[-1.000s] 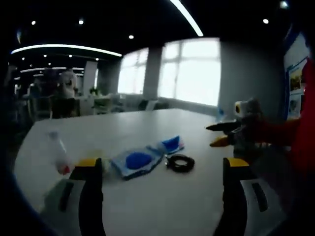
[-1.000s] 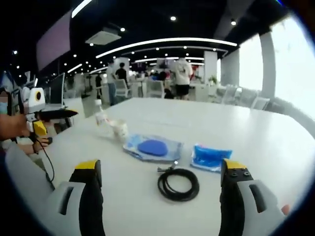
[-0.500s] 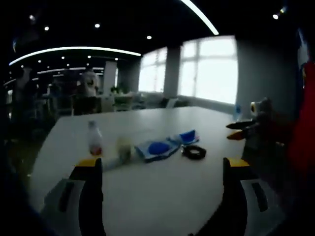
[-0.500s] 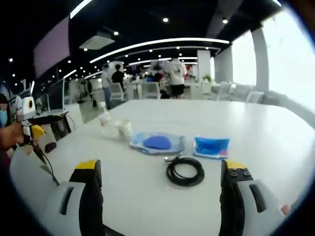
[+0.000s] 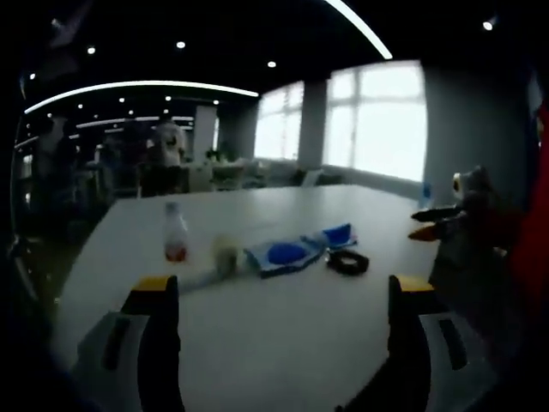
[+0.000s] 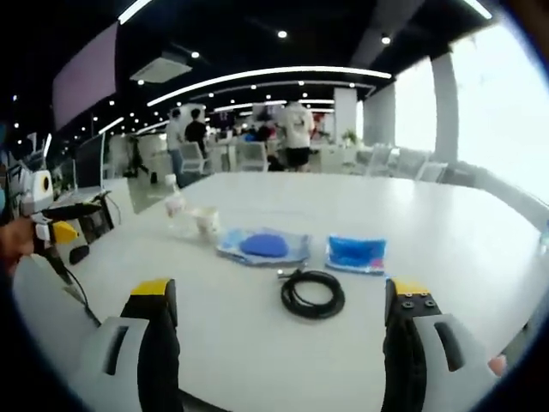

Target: Arrange the tabletop items into an orderly group along one side of the table until the central work area is clear of visible clutter.

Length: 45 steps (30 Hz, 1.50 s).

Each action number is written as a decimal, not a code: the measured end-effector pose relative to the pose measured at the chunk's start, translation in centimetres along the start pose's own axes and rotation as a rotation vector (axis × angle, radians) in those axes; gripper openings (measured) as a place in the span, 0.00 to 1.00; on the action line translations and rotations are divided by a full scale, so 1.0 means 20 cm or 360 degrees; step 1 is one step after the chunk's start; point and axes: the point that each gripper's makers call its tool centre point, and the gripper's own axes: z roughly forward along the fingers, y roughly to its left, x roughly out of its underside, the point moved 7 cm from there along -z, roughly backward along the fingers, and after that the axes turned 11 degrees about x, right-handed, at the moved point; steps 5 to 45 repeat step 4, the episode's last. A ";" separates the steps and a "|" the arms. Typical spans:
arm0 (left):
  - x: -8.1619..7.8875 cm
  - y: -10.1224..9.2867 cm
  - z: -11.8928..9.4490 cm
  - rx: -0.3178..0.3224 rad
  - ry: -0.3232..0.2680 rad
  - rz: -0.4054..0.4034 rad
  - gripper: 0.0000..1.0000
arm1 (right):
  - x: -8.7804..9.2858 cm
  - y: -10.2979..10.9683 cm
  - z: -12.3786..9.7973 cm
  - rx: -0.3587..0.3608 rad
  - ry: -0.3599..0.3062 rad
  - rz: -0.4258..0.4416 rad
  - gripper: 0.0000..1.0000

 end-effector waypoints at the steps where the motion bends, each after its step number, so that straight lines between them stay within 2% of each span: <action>1: 0.00 0.00 0.00 0.0001 -0.0001 -0.0003 0.99 | 0.00 -0.01 0.00 0.0015 -0.0010 0.0009 1.00; 45: 0.01 0.01 0.01 0.0000 0.0015 -0.0016 0.99 | 0.00 -0.01 0.00 0.0036 -0.0015 0.0020 1.00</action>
